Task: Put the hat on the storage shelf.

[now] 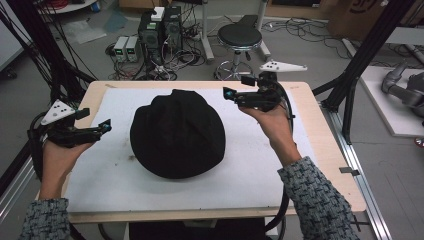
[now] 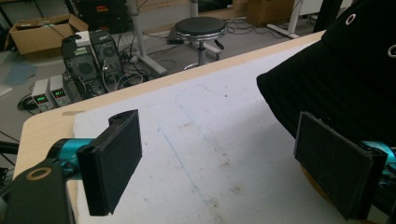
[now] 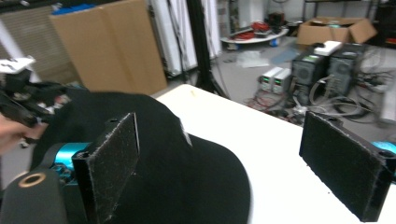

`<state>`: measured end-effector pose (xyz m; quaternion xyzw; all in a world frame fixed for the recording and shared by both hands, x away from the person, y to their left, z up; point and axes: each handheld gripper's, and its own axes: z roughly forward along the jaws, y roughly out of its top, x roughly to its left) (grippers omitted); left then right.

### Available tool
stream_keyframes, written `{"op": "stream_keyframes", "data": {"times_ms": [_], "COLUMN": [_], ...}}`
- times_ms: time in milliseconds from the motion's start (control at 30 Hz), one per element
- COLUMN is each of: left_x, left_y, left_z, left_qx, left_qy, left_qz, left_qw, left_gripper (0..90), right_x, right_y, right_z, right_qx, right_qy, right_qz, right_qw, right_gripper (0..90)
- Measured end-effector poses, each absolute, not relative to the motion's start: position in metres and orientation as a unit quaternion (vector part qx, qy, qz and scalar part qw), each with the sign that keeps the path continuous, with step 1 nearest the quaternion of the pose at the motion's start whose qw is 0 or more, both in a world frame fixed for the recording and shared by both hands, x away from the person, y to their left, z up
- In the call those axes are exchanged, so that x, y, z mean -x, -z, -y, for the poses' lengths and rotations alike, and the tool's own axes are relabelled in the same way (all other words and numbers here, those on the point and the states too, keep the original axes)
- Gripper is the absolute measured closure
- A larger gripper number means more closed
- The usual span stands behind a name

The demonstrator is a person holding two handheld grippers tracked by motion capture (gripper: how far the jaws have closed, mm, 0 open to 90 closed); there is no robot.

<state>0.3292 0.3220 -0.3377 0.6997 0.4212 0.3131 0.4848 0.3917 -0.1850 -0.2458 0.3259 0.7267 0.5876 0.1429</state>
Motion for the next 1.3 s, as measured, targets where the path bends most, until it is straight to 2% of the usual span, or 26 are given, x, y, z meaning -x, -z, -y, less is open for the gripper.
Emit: {"op": "stream_keyframes", "data": {"times_ms": [400,733,1000,1300], "left_x": [-0.330,-0.329,-0.329,-0.328], "left_y": [0.339,0.340,0.342,0.343], "left_z": [-0.318,-0.316,-0.315,-0.315], "left_qx": [-0.705,-0.704,-0.705,-0.706], "left_qy": [-0.317,-0.316,-0.317,-0.317], "left_qz": [-0.418,-0.419,-0.421,-0.421], "left_qw": [0.477,0.479,0.475,0.474], "left_gripper": [15.5,15.5,15.5,15.5], "right_x": [-0.376,-0.350,-0.342,-0.341], "right_y": [0.272,0.316,0.341,0.342], "right_z": [0.251,0.292,0.303,0.298], "right_qx": [-0.372,-0.410,-0.415,-0.409], "right_qy": [-0.559,-0.532,-0.523,-0.520], "right_qz": [-0.718,-0.714,-0.714,-0.719], "right_qw": [0.181,0.199,0.211,0.215], "right_gripper": [11.8,11.8,11.8,11.8]}}
